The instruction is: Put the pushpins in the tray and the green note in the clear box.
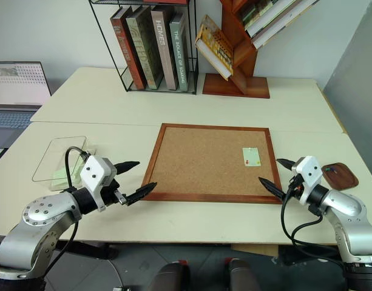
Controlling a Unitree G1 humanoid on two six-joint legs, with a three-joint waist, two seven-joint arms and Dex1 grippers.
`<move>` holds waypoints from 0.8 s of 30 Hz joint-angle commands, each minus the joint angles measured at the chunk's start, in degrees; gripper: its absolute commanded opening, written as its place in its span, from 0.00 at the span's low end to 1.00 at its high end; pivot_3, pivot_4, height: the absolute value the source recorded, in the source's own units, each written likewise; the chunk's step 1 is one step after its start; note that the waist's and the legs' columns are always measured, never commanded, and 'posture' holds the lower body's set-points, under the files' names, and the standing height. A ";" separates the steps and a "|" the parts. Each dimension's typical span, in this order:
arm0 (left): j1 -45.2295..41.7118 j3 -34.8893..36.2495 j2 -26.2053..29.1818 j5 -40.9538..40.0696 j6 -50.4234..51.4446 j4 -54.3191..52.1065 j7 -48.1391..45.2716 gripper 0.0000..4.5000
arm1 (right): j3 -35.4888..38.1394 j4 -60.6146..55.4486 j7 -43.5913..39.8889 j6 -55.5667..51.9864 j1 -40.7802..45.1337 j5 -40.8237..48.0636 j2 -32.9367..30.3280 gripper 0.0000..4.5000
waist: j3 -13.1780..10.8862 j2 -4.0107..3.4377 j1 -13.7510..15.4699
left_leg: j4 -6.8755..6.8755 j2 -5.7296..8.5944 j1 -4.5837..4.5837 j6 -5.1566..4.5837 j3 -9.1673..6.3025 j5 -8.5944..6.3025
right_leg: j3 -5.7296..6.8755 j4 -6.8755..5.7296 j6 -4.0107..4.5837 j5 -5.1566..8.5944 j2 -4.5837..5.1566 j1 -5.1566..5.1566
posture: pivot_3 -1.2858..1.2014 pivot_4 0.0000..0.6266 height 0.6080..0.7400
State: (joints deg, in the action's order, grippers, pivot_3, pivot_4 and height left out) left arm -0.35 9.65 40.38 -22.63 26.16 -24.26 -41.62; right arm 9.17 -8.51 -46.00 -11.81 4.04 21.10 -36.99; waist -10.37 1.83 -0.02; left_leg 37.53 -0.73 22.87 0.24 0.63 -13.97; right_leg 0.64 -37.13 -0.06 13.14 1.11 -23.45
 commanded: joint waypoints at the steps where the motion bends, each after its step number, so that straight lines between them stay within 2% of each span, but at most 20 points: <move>1: -0.48 0.76 0.52 -0.94 -1.09 -1.60 -1.14 1.00 | 1.42 -2.18 0.24 0.23 0.71 0.92 -0.08 0.99 | 0.00 0.00 0.00 | 0.00 0.00 0.00 0.00 0.00 0.00 | 0.00 0.00 0.00 0.00 0.00 0.00 | 0.52 0.24 1.00; 15: -2.35 0.87 1.36 -2.62 1.77 -1.65 -2.81 1.00 | 0.61 -4.50 0.68 -1.94 0.84 1.12 -0.06 0.99 | 0.00 0.00 0.00 | 0.00 0.01 0.01 0.00 -0.01 0.00 | 0.00 0.00 0.00 0.00 0.00 0.00 | 0.52 0.24 1.00; 24: -3.27 -3.14 1.18 -2.12 1.96 -1.45 -4.42 1.00 | 1.18 -6.17 0.91 -4.59 0.86 2.97 0.48 0.99 | 0.00 0.00 0.00 | 0.00 0.01 0.01 0.00 0.00 0.00 | -0.01 0.00 0.00 0.00 0.00 0.00 | 0.52 0.24 1.00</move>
State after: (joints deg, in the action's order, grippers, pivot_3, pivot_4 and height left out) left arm -2.64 6.95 41.86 -24.31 28.32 -24.27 -45.71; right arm 9.01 -12.02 -45.25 -16.19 4.17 22.85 -36.28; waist -10.37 1.82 -0.02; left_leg 37.53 -0.72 22.88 0.24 0.63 -13.97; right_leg 0.63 -37.13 -0.06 13.14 1.11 -23.45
